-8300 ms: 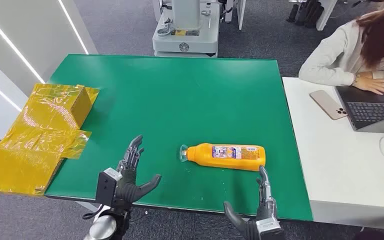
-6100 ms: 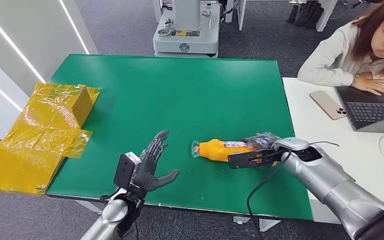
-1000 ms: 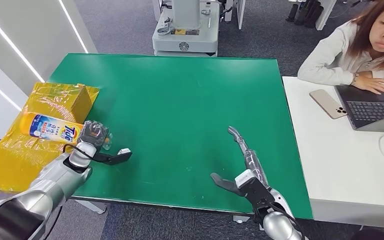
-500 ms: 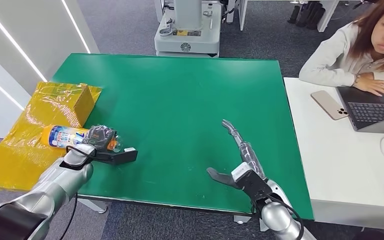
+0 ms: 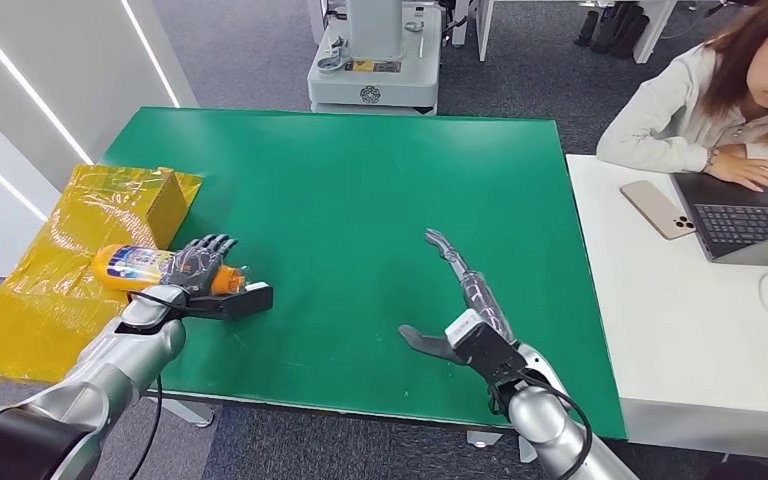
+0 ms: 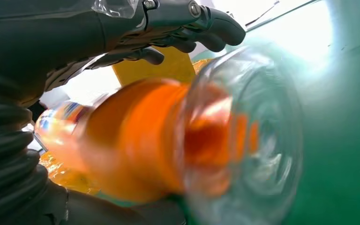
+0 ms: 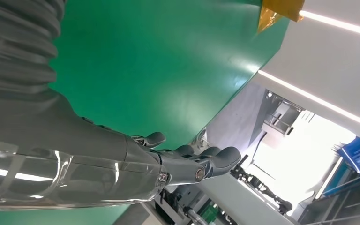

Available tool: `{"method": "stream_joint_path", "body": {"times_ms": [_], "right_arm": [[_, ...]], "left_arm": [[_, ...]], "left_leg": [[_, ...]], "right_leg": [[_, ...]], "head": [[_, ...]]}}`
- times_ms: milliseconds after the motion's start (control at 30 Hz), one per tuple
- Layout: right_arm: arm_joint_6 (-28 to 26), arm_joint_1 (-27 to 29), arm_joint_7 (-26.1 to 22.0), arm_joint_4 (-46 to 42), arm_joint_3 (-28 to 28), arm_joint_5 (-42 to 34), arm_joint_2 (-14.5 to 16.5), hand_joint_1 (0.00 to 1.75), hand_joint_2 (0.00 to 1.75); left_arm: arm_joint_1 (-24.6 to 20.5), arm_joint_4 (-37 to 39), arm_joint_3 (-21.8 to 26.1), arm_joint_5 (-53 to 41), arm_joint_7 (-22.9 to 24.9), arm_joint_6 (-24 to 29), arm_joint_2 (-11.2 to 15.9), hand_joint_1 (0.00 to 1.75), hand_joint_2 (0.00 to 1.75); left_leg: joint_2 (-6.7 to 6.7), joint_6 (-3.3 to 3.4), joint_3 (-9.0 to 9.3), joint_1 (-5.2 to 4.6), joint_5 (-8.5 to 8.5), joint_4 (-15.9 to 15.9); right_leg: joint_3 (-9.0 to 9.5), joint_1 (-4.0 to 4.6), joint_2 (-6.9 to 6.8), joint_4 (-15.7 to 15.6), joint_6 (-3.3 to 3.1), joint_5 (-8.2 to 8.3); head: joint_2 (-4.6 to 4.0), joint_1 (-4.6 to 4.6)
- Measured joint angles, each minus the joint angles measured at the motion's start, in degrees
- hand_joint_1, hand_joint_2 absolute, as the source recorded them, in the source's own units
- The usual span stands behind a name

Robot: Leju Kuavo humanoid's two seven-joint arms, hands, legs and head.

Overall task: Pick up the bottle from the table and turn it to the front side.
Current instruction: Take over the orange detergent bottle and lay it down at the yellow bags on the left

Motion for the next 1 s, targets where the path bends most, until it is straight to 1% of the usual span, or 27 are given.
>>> {"method": "stream_joint_path", "body": {"times_ms": [133, 233, 267, 333, 433, 467, 533, 567, 600, 700, 767, 833, 900, 933, 1000], "right_arm": [[-0.22, -0.10, 0.01, 0.81, 0.28, -0.34, 0.14, 0.00, 1.75], [-0.83, -0.06, -0.21, 1.55, 0.44, -1.03, 0.13, 0.00, 1.75], [-1.10, 0.01, -0.38, 1.75, 0.46, -1.34, 0.13, 0.00, 1.75], [-1.69, 0.43, -0.73, 2.02, 0.47, -2.03, 0.13, 0.00, 1.75], [-3.02, 1.88, -1.72, 2.11, 0.46, -3.09, 0.13, 0.00, 1.75], [-3.74, 2.52, -2.36, 2.11, 0.45, -3.57, 0.13, 0.00, 1.75], [-5.32, 3.81, -3.81, 2.06, 0.39, -4.73, 0.13, 0.00, 1.75], [-6.00, 4.50, -4.51, 1.95, 0.36, -5.36, 0.13, 0.00, 1.75], [-6.51, 5.18, -5.08, 1.79, 0.33, -5.91, 0.13, 0.00, 1.75], [-7.62, 7.35, -6.50, 1.10, 0.32, -7.20, 0.13, 0.00, 1.75], [-8.40, 8.83, -7.56, 0.51, 0.25, -8.12, 0.13, 0.00, 1.75], [-9.25, 10.19, -8.55, -0.29, 0.01, -8.96, 0.13, 0.00, 1.75], [-10.23, 11.56, -9.30, -1.35, -0.43, -9.46, 0.13, 0.00, 1.75], [-10.78, 12.41, -9.60, -2.04, -0.71, -9.58, 0.13, 0.00, 1.75], [-12.00, 14.86, -10.10, -4.17, -1.49, -9.71, 0.16, 0.00, 1.75]], "left_arm": [[0.22, 0.00, 1.01, 3.11, -1.26, 0.02, -0.28, 0.00, 1.75], [1.51, -0.15, 3.37, 9.89, -5.59, 2.17, -1.29, 0.00, 1.75], [2.34, -0.44, 4.59, 13.30, -8.09, 3.72, -1.92, 0.00, 1.75], [4.39, -1.89, 7.45, 21.54, -14.64, 7.75, -3.68, 0.00, 1.75], [7.93, -6.77, 11.07, 34.50, -24.99, 13.32, -7.10, 0.00, 1.75], [9.25, -9.33, 11.61, 38.76, -27.72, 14.51, -8.23, 0.00, 1.75], [11.68, -14.72, 11.67, 45.28, -31.17, 16.28, -9.98, 0.00, 1.75], [12.89, -17.73, 11.33, 46.59, -32.14, 17.57, -10.66, 0.00, 1.75], [14.09, -20.83, 10.74, 45.66, -32.63, 19.13, -11.19, 0.00, 1.75], [18.36, -31.86, 7.85, 36.60, -33.17, 22.80, -12.39, 0.00, 1.75], [21.21, -38.87, 5.35, 31.19, -33.24, 23.24, -13.11, 0.00, 1.75], [23.31, -44.25, 2.94, 28.10, -33.27, 23.27, -13.76, 0.00, 1.75], [24.56, -47.58, 0.96, 28.67, -33.27, 23.28, -14.10, 0.00, 1.75], [24.90, -48.47, -0.04, 30.60, -33.27, 23.27, -14.14, 0.00, 1.75], [25.23, -49.05, -3.08, 38.42, -32.90, 22.69, -14.03, 0.00, 1.75]], "left_leg": [[0.00, 0.00, 0.00, 0.00, 0.00, 0.00], [0.00, 0.00, 0.00, -0.01, 0.00, 0.01], [0.00, 0.00, -0.01, -0.01, 0.00, 0.01], [-0.01, 0.00, -0.03, -0.01, 0.00, 0.03], [-0.01, 0.04, -0.08, -0.02, -0.03, 0.04], [0.00, 0.06, -0.09, -0.02, -0.05, 0.04], [0.04, 0.11, -0.09, -0.03, -0.09, 0.04], [0.04, 0.13, -0.10, -0.02, -0.11, 0.04], [0.04, 0.15, -0.10, -0.02, -0.14, 0.04], [0.03, 0.18, -0.11, -0.02, -0.19, 0.04], [0.03, 0.19, -0.13, -0.02, -0.22, 0.04], [0.06, 0.20, -0.13, -0.02, -0.26, 0.04], [0.08, 0.22, -0.12, -0.02, -0.31, 0.04], [0.07, 0.23, -0.11, -0.02, -0.33, 0.03], [-0.01, 0.27, -0.13, -0.02, -0.35, 0.03]], "right_leg": [[0.00, 0.00, 0.00, 0.00, 0.00, 0.00], [-0.01, 0.00, 0.00, -0.02, 0.00, 0.00], [-0.02, 0.00, 0.00, -0.03, 0.00, 0.00], [-0.04, -0.01, 0.00, -0.06, 0.01, 0.00], [-0.04, -0.01, 0.00, -0.12, 0.01, 0.00], [-0.04, -0.02, 0.02, -0.14, 0.02, 0.00], [-0.05, -0.02, 0.06, -0.18, 0.02, 0.00], [-0.05, -0.02, 0.07, -0.19, 0.02, 0.00], [-0.05, -0.02, 0.06, -0.20, 0.03, -0.01], [-0.05, -0.02, 0.05, -0.22, 0.09, -0.06], [-0.05, -0.02, 0.05, -0.22, 0.14, -0.10], [-0.06, -0.02, 0.07, -0.23, 0.17, -0.12], [-0.06, -0.02, 0.09, -0.24, 0.18, -0.13], [-0.06, -0.02, 0.08, -0.25, 0.20, -0.14], [-0.05, -0.01, 0.00, -0.25, 0.23, -0.18]], "head": [[0.00, 0.00], [0.00, 0.00], [0.01, 0.00], [0.01, 0.00], [0.00, 0.01], [0.00, 0.01], [0.01, 0.00], [0.01, 0.01], [0.01, 0.00], [0.01, -0.01], [0.00, 0.01], [0.00, 0.01], [0.01, 0.00], [0.01, -0.01], [0.01, -0.01]]}}
